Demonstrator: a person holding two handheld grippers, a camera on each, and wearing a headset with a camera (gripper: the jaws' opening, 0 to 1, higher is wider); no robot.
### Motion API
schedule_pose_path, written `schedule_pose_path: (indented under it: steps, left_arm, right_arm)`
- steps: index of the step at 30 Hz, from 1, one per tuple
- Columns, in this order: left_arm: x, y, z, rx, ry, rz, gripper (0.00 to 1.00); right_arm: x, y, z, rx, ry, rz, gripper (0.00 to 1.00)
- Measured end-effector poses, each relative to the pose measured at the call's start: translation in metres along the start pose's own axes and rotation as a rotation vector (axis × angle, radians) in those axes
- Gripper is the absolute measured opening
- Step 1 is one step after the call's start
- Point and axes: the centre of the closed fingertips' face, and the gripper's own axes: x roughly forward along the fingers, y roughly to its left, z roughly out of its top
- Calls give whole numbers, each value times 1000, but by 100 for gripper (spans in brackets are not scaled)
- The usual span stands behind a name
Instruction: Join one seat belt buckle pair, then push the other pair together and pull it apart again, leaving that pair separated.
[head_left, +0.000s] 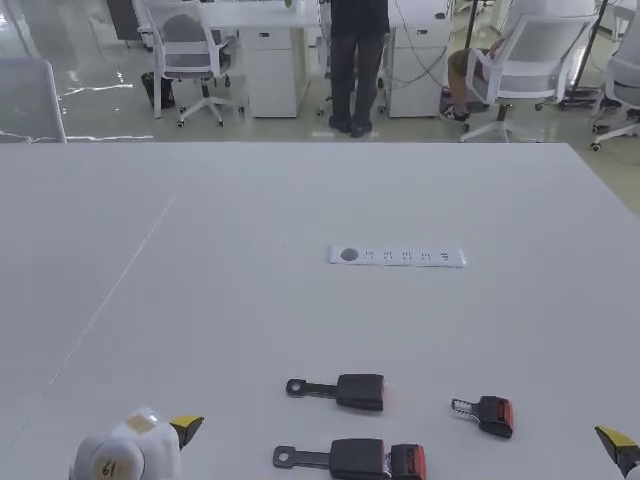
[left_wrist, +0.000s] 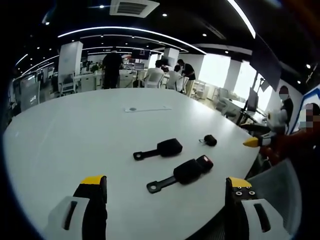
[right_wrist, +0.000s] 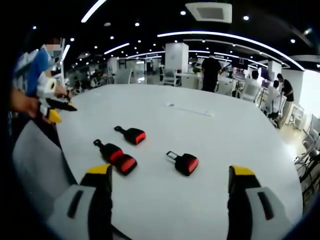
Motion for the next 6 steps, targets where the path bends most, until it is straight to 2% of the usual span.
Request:
schedule_pose_path:
  steps: [6]
  left_arm:
    - [-2,2,-2,0,0,4,100]
  right_arm:
    - [-1,1,-2,-3,3,0,100]
